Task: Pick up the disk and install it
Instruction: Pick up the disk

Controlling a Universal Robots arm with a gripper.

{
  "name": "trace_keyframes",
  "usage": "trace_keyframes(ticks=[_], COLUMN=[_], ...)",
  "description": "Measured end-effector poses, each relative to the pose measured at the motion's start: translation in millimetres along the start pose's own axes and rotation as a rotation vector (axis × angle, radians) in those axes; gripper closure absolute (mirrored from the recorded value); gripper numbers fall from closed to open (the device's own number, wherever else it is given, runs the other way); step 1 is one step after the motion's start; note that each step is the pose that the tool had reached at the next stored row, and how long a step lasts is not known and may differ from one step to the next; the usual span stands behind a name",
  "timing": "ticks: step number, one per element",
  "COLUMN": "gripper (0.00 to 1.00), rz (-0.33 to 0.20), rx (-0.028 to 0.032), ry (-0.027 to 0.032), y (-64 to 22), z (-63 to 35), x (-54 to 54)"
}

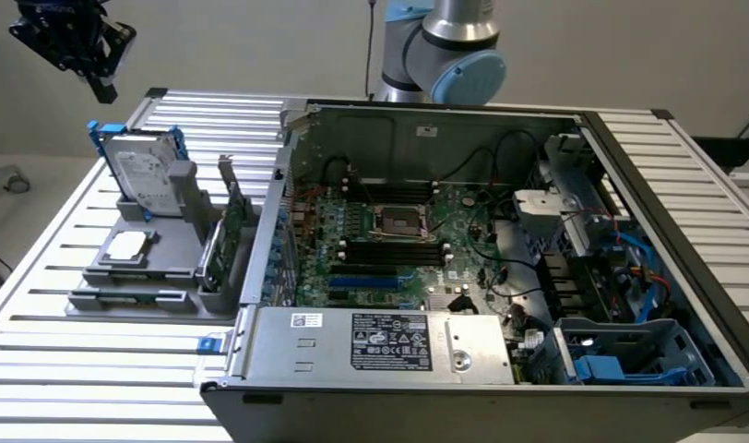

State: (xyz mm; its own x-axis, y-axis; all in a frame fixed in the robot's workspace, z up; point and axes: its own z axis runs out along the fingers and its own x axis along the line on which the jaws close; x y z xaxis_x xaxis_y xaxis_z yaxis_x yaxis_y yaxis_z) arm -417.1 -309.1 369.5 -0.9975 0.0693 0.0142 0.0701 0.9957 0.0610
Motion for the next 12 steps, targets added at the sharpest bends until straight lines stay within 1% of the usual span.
trace_keyframes(ticks=[3, 5, 8, 12], gripper=[0.89, 0.89, 0.89, 0.89], rz=[0.000, -0.014, -0.069, -0.141], rx=[0.0000, 0.0012, 0.0033, 0.0043], ry=[0.0000, 0.0006, 0.0040, 0.0084], y=[0.0, 0.2, 0.1, 0.1], z=[0.1, 0.3, 0.6, 1.4], x=[0.0, 0.0, 0.0, 0.0])
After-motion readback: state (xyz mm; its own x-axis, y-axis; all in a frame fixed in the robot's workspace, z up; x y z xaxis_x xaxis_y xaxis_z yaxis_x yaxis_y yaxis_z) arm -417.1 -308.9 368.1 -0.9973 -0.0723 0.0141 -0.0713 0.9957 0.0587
